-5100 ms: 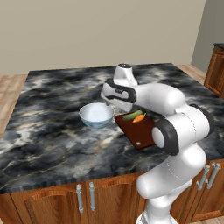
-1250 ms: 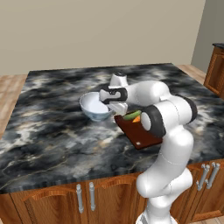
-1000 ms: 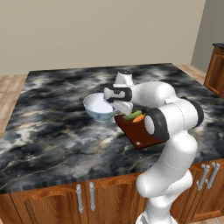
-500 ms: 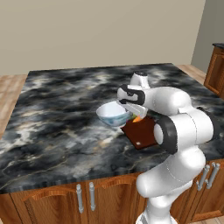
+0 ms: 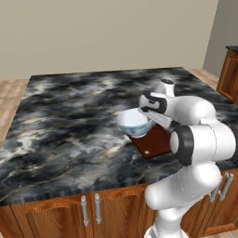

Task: Place the two vegetables and bowl onto the tray for setting up a vegetable dip station.

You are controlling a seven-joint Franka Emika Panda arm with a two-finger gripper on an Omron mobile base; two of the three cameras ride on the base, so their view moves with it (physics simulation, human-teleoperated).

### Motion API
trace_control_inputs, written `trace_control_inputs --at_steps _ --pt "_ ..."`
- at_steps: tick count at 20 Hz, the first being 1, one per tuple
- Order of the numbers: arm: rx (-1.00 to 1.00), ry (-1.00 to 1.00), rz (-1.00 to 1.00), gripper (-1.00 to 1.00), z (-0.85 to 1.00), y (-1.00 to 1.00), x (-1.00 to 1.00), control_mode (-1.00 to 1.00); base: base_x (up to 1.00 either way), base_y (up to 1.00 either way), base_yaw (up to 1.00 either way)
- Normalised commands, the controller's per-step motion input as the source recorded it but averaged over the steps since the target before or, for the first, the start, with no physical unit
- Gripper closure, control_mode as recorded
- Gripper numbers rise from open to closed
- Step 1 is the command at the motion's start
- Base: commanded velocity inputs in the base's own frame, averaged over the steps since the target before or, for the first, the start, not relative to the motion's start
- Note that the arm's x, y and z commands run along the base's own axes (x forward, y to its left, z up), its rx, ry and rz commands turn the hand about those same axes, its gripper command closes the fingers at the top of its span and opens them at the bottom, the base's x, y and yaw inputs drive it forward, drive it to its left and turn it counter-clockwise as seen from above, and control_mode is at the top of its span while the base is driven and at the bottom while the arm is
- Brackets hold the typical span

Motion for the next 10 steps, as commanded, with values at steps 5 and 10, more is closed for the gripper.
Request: trace_control_inputs --at_steps 5,10 --pt "0.03 0.0 0.0 1.0 -0.04 -0.49 0.0 -1.0 0.0 0.0 0.0" --pt "0.1 0.0 0.0 1.0 -0.17 -0.4 -0.02 -1.0 0.0 0.0 0.0"
